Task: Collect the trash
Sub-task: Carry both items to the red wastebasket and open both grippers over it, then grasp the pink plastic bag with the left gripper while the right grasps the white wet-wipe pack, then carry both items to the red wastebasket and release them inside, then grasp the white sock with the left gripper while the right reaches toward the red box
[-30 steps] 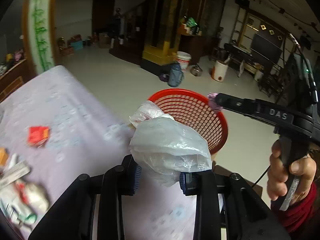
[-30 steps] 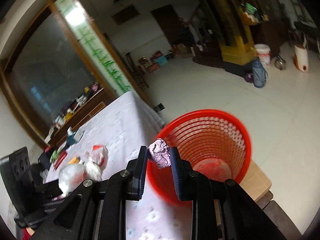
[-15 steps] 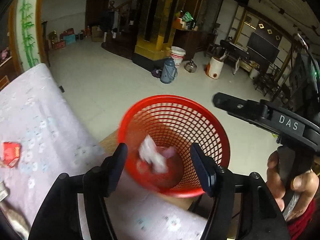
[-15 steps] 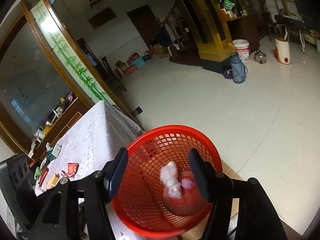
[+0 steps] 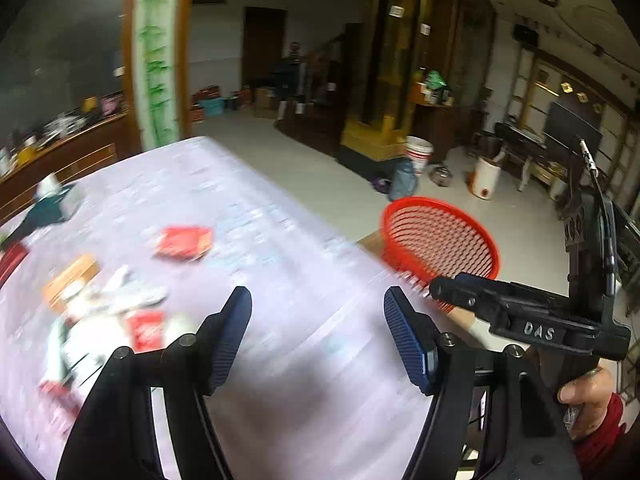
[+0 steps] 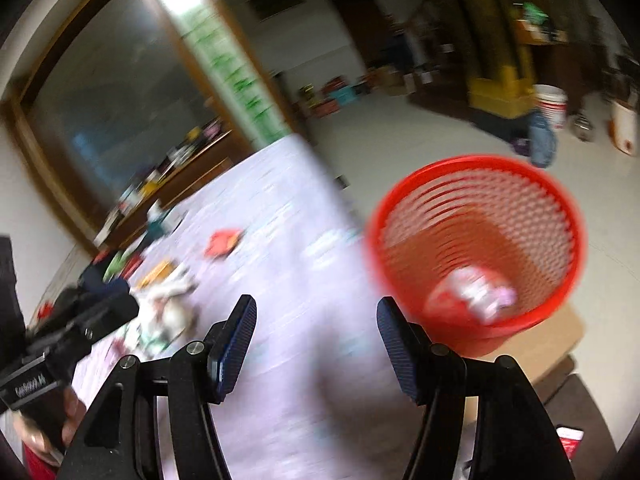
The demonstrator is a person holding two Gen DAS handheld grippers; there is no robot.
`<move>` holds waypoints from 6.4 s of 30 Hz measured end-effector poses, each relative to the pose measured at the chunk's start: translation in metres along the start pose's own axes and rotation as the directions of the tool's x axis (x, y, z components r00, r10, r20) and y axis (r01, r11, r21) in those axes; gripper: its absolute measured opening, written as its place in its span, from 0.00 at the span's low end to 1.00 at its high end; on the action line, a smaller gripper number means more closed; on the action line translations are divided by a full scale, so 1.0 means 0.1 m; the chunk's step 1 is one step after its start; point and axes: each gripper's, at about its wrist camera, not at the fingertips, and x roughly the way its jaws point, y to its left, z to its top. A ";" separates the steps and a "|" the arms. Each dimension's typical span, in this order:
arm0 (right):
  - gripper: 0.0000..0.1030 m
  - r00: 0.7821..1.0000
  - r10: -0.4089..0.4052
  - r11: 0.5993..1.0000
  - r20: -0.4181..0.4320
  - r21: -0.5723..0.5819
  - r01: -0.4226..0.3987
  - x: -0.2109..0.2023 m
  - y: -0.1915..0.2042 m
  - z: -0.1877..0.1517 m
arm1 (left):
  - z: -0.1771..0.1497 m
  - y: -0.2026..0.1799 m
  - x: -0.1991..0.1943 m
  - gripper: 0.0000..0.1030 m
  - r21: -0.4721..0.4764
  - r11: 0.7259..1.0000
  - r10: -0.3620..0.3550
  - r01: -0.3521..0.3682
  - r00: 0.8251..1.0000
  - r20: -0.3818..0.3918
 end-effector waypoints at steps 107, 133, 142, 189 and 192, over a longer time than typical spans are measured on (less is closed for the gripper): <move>0.42 0.997 0.017 0.988 -0.081 -0.150 -0.029 0.31 0.89 -0.63 | -0.79 0.71 -0.32 0.40 -0.120 0.992 0.038 -0.043 0.998 -0.047; 0.43 0.969 -0.221 0.972 0.106 0.108 0.210 -0.51 -0.77 0.36 | 0.22 -0.70 0.76 0.40 0.000 0.980 -0.197 0.198 0.971 -0.135; 0.43 0.968 -0.235 0.958 0.090 0.189 0.215 -0.40 -1.26 0.73 | 0.59 -1.16 1.39 0.40 0.009 0.968 -0.246 0.251 0.954 -0.169; 0.70 0.995 0.030 0.941 -0.099 -0.333 -0.061 0.18 1.51 -0.75 | -0.91 1.12 -1.05 0.68 -0.201 0.966 0.178 -0.166 0.983 0.046; 0.70 0.991 0.055 0.931 -0.120 -0.352 -0.094 0.21 1.64 -0.83 | -0.99 1.31 -1.11 0.68 -0.246 0.952 0.196 -0.180 0.980 0.040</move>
